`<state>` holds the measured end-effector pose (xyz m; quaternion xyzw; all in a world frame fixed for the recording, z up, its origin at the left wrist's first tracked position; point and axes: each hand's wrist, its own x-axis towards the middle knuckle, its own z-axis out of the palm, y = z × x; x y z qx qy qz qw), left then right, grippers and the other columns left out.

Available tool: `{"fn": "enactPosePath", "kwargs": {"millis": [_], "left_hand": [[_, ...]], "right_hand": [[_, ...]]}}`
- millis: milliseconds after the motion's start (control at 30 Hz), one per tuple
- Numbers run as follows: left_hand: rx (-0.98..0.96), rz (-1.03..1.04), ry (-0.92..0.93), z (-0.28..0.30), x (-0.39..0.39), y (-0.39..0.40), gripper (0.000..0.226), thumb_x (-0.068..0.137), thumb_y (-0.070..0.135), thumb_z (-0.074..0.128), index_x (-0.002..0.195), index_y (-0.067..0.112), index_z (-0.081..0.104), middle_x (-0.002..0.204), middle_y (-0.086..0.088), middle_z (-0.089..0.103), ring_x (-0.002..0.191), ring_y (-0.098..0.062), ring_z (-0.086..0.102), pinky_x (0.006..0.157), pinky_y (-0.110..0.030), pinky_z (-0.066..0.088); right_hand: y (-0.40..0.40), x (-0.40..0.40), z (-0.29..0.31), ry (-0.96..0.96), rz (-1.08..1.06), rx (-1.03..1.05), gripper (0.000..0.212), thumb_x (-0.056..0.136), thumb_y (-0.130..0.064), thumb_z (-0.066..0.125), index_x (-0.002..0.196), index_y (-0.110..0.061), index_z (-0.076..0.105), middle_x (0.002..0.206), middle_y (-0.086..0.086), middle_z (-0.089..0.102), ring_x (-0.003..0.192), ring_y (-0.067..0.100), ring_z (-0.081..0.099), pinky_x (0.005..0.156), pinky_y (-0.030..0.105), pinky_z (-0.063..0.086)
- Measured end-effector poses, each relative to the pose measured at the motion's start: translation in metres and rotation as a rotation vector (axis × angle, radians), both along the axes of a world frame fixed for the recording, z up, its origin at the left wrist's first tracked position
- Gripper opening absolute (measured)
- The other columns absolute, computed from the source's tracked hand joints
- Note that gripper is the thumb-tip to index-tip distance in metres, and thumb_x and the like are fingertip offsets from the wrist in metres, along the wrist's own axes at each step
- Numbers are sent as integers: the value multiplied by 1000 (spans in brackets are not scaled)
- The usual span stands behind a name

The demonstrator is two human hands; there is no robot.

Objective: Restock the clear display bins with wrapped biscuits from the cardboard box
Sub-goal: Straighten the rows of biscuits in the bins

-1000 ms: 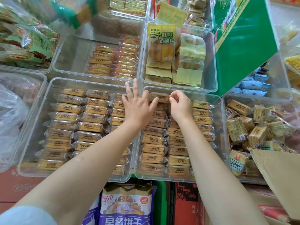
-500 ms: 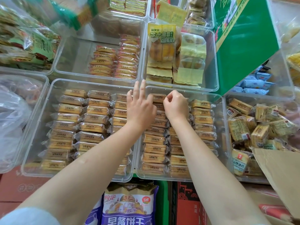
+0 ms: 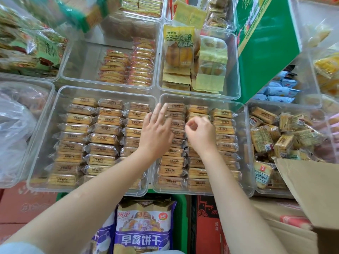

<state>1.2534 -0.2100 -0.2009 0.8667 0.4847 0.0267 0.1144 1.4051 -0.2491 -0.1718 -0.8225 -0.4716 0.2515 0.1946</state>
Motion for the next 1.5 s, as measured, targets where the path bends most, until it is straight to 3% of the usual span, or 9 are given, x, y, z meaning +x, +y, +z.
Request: {"fn": "enactPosePath", "kwargs": {"millis": [167, 300, 433, 633, 733, 933, 1100, 1300, 1500], "left_hand": [[-29, -22, -18, -8, -24, -43, 32, 91, 29, 50, 117, 14, 61, 166, -16, 16, 155, -31, 6, 122, -50, 16], [18, -24, 79, -5, -34, -66, 54, 94, 39, 34, 135, 13, 57, 167, -18, 10, 155, -34, 4, 120, -51, 19], [3, 15, 117, 0, -37, -78, 63, 93, 41, 23, 140, 15, 56, 168, -16, 5, 155, -34, 4, 118, -52, 22], [-103, -28, 254, 17, -39, -80, 49, 103, 44, 27, 141, 22, 49, 161, -10, -26, 153, -31, -19, 122, -49, 7], [-117, -89, 256, 18, -49, -90, 50, 104, 45, 28, 146, 23, 45, 166, -10, -19, 153, -30, -20, 122, -49, 7], [-52, -60, 4, 6, -72, -121, 28, 95, 38, 60, 120, 26, 66, 164, -16, 23, 153, -36, 16, 116, -52, 30], [4, -69, -36, 10, -83, -131, 45, 98, 47, 34, 112, 30, 72, 161, -15, 32, 151, -35, 25, 115, -50, 30], [-54, -76, 63, 19, -78, -133, 61, 99, 54, 16, 133, 31, 61, 168, -11, 13, 155, -31, 5, 121, -50, 20], [-158, -73, 193, 27, -67, -126, 54, 104, 58, 21, 132, 31, 59, 166, -8, -16, 154, -31, -16, 122, -52, 9]], "right_hand": [[-47, -14, -9, -43, 30, -105, 15, 96, -33, 64, 101, -19, 64, 97, -5, 54, 81, 16, 56, 64, 29, 46], [-50, -21, -9, -139, -11, -133, 23, 96, -41, 63, 100, -18, 61, 97, -6, 51, 86, 19, 57, 69, 32, 49], [-46, -24, -12, -101, -33, -139, 16, 100, -29, 58, 92, -15, 61, 99, -4, 59, 84, 19, 56, 65, 30, 41], [-49, -22, -8, -70, -113, -103, 16, 102, -26, 54, 89, -17, 59, 82, -2, 64, 70, 19, 57, 50, 26, 33], [-63, -22, -3, -51, -142, -48, 13, 102, -27, 55, 93, -18, 58, 76, -2, 63, 65, 19, 58, 49, 26, 35], [-90, -37, 5, -28, 46, -238, 23, 96, -41, 61, 88, -19, 60, 93, -5, 58, 82, 16, 57, 64, 30, 43], [-102, -46, 7, -148, 39, -305, 23, 98, -39, 60, 87, -18, 58, 100, -1, 57, 80, 17, 53, 59, 28, 37], [-113, -52, 5, -188, 16, -311, 23, 100, -39, 57, 108, -17, 62, 112, -1, 59, 96, 24, 61, 69, 32, 45], [-110, -46, 4, -77, 22, -284, 15, 101, -29, 56, 91, -19, 59, 108, -1, 60, 86, 18, 54, 69, 30, 41]]}}
